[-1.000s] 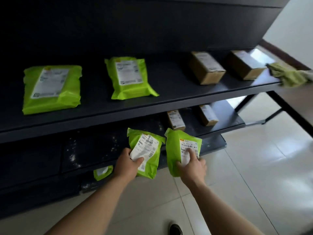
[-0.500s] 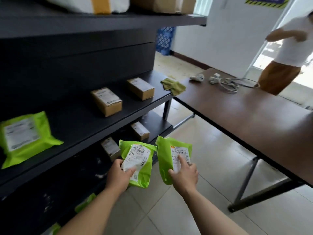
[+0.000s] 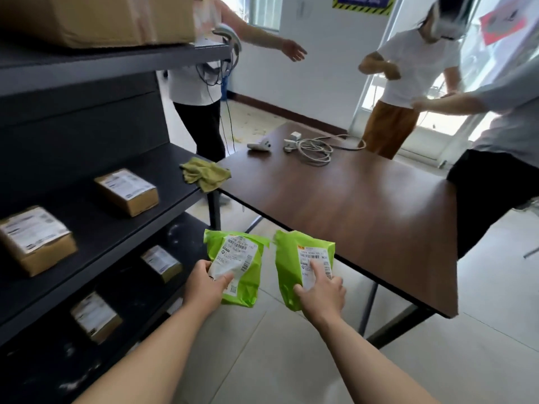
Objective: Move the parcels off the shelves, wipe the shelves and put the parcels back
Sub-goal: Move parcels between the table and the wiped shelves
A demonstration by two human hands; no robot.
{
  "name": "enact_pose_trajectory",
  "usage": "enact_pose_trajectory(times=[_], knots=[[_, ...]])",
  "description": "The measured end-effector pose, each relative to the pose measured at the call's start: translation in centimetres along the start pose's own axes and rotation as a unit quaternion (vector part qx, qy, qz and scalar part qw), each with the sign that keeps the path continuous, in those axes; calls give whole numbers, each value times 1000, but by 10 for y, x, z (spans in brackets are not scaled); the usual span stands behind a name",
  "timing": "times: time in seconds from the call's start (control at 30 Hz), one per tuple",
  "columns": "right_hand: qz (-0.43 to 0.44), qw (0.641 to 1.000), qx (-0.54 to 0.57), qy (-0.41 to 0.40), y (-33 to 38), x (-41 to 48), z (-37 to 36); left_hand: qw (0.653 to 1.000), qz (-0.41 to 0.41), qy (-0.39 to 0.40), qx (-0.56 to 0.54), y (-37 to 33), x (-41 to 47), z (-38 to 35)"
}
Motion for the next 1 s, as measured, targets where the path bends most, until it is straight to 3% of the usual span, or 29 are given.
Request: enact_pose_trajectory(times=[0.53, 0.8, 1.0], knots=[[-91, 994, 27, -58, -34, 148, 76, 995, -45, 85, 16, -94, 107, -148], [-131, 988, 35, -73, -19, 214, 100, 989, -59, 138, 19, -132, 179, -202], [-176, 980, 46, -82, 5, 274, 109, 976, -76, 186, 86, -161, 258, -239]])
Point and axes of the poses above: each hand's wrist, its own x-axis towards the middle knuckle, its own z-axis out of the back of the hand, y = z × x, the point moved 1 cm from there along x, towards the middle knuckle, and after that the axes turned 9 degrees about -z, right-handed, at the moved point
